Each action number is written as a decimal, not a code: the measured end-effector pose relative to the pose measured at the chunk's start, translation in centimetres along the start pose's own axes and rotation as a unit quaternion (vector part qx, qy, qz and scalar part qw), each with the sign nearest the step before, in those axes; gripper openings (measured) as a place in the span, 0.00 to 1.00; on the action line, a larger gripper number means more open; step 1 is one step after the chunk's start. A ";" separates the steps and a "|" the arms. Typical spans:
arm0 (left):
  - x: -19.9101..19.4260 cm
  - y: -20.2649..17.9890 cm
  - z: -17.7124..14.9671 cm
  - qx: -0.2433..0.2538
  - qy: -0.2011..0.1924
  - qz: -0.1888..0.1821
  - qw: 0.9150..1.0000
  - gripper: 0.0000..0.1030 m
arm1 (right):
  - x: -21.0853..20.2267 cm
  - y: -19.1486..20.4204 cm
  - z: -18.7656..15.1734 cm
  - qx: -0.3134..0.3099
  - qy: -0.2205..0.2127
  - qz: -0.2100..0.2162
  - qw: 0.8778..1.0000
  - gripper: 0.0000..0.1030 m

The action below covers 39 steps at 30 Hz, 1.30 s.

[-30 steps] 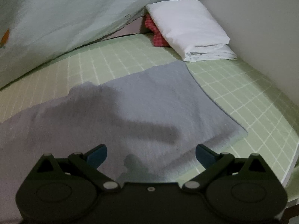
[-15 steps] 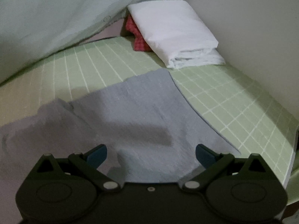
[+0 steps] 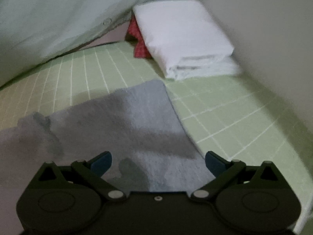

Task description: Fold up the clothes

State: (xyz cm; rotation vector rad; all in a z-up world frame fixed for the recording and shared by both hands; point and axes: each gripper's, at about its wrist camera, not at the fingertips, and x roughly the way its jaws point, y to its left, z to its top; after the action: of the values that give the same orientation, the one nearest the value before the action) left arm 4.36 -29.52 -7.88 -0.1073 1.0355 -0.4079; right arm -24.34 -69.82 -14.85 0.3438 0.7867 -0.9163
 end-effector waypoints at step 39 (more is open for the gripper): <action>-9.2 14.0 -1.9 -0.020 -0.036 0.074 0.996 0.86 | -12.7 20.3 -0.4 -0.150 -0.092 0.109 0.978 0.07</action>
State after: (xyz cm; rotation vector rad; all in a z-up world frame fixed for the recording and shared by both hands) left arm 2.53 -13.00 -5.25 -0.0790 0.9742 -0.2472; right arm -12.59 -50.48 -6.92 0.0750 0.6891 -0.6021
